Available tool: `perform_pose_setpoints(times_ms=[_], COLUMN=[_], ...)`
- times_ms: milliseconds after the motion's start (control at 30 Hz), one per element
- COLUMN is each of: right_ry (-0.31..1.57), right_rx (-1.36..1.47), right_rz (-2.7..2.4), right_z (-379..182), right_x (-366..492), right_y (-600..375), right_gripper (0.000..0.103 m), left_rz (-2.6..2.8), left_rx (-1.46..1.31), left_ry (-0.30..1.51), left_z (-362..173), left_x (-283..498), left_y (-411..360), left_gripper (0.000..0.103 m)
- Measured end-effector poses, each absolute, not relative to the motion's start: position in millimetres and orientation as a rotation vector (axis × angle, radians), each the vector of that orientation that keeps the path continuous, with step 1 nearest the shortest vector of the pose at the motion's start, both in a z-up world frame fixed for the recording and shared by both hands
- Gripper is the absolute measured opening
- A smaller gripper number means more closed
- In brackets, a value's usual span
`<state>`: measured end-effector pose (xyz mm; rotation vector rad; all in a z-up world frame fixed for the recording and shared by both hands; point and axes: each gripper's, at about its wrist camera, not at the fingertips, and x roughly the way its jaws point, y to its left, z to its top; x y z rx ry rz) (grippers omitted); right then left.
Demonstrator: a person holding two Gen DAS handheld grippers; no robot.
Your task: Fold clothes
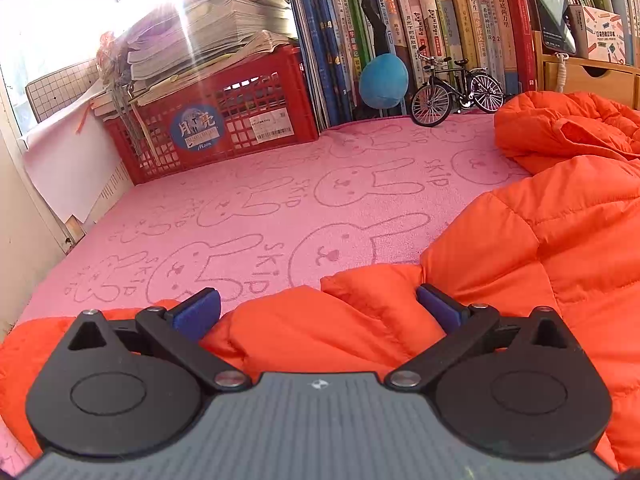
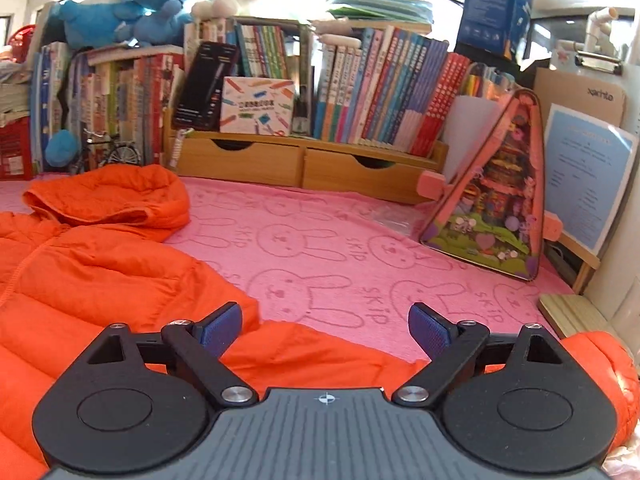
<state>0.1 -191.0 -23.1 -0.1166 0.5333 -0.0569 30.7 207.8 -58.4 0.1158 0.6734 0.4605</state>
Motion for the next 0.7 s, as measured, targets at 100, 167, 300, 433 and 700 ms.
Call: perform_pose_setpoints(times_ms=[100, 167, 300, 433, 700], right_ry=[0.533, 0.544, 0.579, 0.63, 0.693], right_rx=[-0.108, -0.087, -0.05, -0.096, -0.135], right_rz=[0.082, 0.16, 0.289, 0.352, 0.22], right_z=[-17.4, -19.2, -29.8, -46.5, -60.2], right_x=[-0.6, 1.7, 12.8, 20.3, 17.8], right_y=[-154.7, -132.2, -89.7, -50.7, -78.6], right_gripper=[0.094, 0.095, 0.095, 0.095, 0.098], left_rz=[0.46, 0.458, 0.456, 0.453, 0.443], left_rx=[0.114, 0.113, 0.108, 0.098, 0.07], left_ry=[0.674, 0.674, 0.674, 0.675, 0.678], left_z=[-58.4, -58.3, -58.2, -58.4, -58.4], left_x=[30.5, 30.4, 30.0, 29.6, 28.8], left_y=[208.3, 208.8, 209.9, 211.1, 214.6], left_gripper=[0.103, 0.103, 0.103, 0.103, 0.103])
